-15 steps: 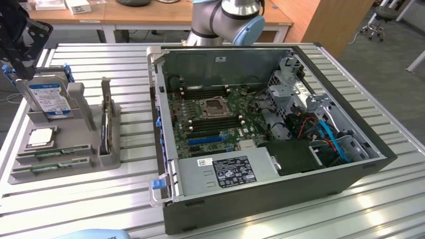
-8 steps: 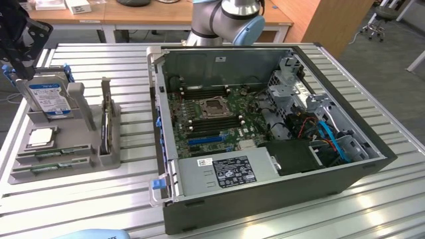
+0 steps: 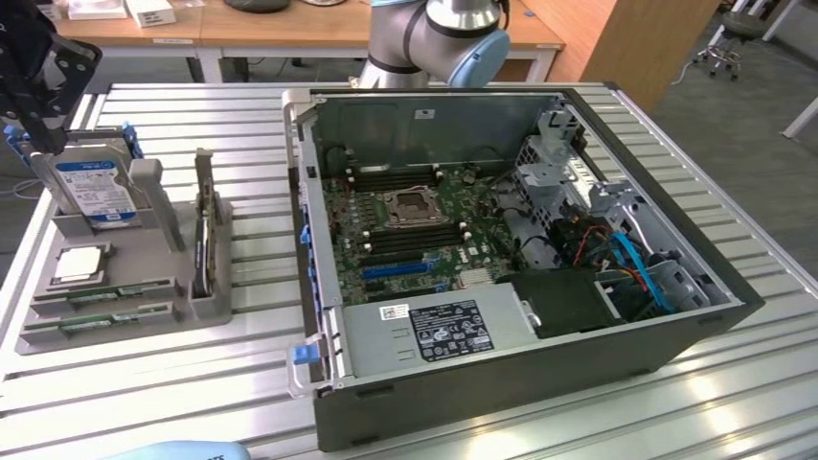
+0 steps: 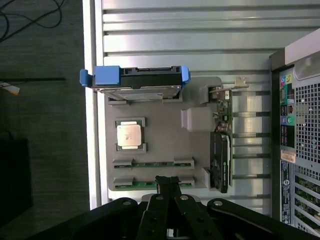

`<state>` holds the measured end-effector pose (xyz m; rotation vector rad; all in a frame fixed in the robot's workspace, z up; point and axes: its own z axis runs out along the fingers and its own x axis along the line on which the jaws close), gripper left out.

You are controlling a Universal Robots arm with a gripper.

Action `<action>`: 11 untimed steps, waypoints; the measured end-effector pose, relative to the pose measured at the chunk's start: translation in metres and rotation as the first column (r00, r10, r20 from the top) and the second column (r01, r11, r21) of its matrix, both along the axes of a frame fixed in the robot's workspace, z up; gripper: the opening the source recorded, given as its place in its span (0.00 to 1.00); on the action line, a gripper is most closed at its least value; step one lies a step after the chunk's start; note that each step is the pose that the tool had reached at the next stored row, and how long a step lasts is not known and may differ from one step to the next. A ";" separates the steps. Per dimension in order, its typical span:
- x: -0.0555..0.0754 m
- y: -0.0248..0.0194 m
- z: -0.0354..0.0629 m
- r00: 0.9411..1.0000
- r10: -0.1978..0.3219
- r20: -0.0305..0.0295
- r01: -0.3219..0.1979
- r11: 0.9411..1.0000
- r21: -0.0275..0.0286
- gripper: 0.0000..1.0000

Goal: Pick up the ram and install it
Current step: 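Reach for the ram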

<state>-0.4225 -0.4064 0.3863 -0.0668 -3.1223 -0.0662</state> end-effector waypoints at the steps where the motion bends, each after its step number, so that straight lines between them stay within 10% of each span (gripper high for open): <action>1: 0.000 0.0000 0.0000 1.000 0.004 0.000 -0.004 1.000 0.000 0.10; 11: 0.001 0.0000 -0.0002 1.000 0.008 0.000 -0.008 1.000 0.000 0.10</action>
